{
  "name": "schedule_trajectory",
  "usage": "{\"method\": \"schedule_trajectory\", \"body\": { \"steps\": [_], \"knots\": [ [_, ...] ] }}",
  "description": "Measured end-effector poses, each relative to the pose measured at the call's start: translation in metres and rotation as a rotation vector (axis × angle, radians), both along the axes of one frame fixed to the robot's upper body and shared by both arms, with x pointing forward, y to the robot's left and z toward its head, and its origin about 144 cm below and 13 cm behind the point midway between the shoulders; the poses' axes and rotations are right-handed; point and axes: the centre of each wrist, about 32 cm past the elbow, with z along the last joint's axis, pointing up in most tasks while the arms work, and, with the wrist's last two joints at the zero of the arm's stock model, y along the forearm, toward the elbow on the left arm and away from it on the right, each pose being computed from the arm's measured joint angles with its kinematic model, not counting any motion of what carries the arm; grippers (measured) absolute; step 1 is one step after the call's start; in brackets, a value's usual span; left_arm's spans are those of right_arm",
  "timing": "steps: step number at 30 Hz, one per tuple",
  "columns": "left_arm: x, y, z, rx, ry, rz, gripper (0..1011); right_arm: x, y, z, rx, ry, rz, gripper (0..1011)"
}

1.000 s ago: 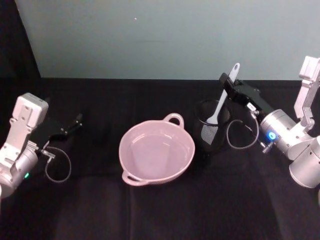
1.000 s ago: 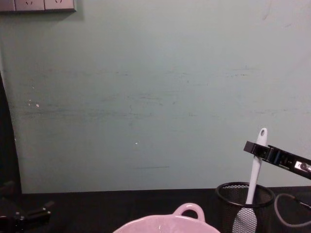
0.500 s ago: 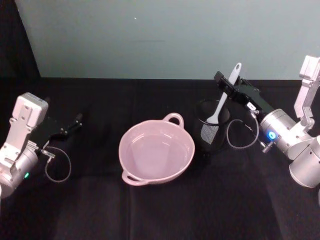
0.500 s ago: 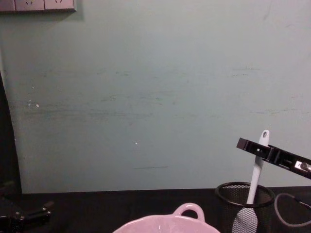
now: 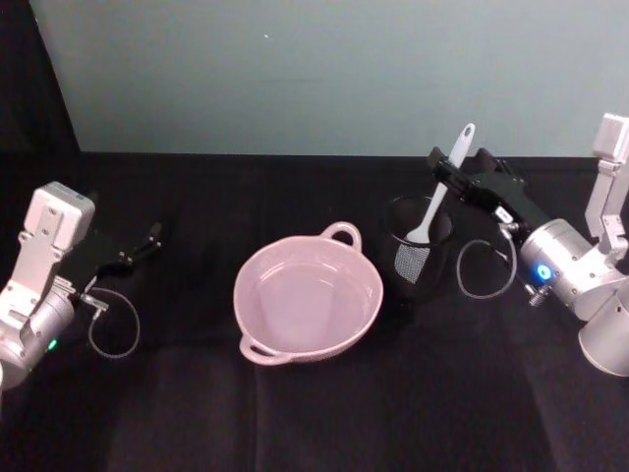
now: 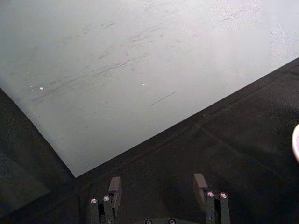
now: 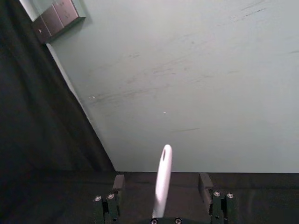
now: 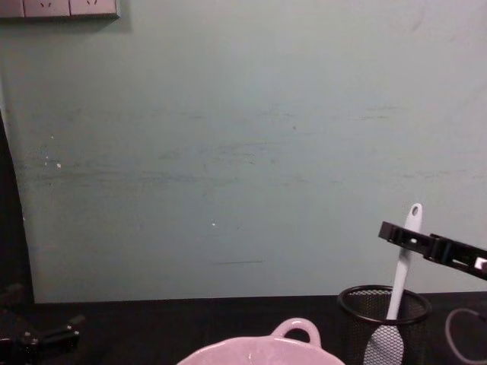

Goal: Use the one hand to pick up the spoon and stir the clear water in the bowl.

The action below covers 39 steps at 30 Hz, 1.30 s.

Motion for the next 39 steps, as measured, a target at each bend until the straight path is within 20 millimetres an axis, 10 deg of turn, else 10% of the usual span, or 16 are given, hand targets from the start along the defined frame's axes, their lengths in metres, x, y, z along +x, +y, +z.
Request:
{"method": "schedule_trajectory", "body": {
  "steps": [28, 39],
  "knots": [
    [0.000, 0.000, 0.000, 0.000, 0.000, 0.000, 1011, -0.045, -0.029, 0.005, -0.189, -0.054, -0.082, 1003],
    [0.000, 0.000, 0.000, 0.000, 0.000, 0.000, 1011, -0.032, -0.028, -0.012, -0.340, -0.130, -0.303, 1003]
  ]
}}
